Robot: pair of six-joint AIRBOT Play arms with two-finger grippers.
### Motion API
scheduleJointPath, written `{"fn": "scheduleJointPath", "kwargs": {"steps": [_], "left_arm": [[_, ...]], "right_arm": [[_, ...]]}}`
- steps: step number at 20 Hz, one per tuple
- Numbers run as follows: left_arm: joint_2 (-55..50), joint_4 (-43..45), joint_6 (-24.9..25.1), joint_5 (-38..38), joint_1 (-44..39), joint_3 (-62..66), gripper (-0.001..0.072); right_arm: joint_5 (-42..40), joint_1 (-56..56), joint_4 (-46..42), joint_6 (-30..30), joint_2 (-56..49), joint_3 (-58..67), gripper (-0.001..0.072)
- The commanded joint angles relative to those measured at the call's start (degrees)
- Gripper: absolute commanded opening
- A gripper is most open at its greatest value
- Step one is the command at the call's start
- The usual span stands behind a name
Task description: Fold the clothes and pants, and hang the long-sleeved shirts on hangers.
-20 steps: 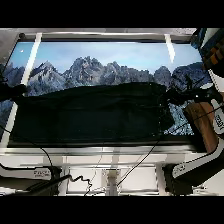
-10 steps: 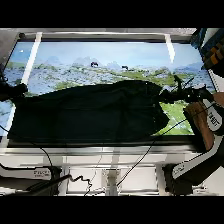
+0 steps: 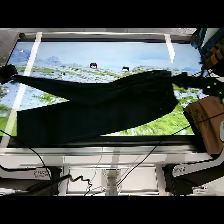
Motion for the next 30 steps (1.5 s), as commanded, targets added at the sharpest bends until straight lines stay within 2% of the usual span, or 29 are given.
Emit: {"fn": "scheduleJointPath", "kwargs": {"steps": [1,3,6,11,14,19,22,25,28,30], "left_arm": [[-2.89,3.76,1.49,-7.45,0.52,-4.96,0.0020],[-6.95,3.58,1.46,-13.16,0.35,-9.92,0.0021],[-10.05,3.58,1.46,-15.56,-0.85,-10.67,0.0021],[-9.68,3.56,1.46,-13.42,-1.27,-9.64,0.0021],[-9.84,3.56,1.16,-6.82,-1.25,-9.66,0.0021],[-9.81,2.89,-6.91,9.66,-2.86,-9.53,0.0021],[-9.75,1.44,-6.95,19.45,-6.08,-8.28,0.0021],[-9.75,1.49,-6.97,28.87,-8.76,-1.42,0.0021],[-9.75,6.19,-7.04,30.29,-10.56,3.28,0.0020],[-11.19,7.89,-8.76,25.31,-10.56,2.69,0.0020]], "right_arm": [[-3.87,-2.91,-15.23,11.85,1.40,-0.68,0.0034],[-1.14,-2.34,-29.24,22.86,-0.48,-1.27,0.0034],[2.54,-2.32,-31.28,23.26,-0.96,-0.98,0.0035],[-0.15,-2.29,-30.16,23.23,-0.90,-0.22,0.0036],[-4.87,-2.29,-30.12,23.26,-0.90,-0.24,0.0036],[-17.84,1.36,-28.83,23.21,-0.90,-0.24,0.0036],[-26.03,5.64,-28.89,22.16,-0.90,-0.22,0.0036],[-32.15,8.02,-28.89,22.16,-0.39,-0.17,0.0035],[-37.35,8.04,-28.87,22.21,0.11,-0.17,0.0035],[-39.69,8.11,-28.85,22.27,-0.37,-0.24,0.0036]]}}
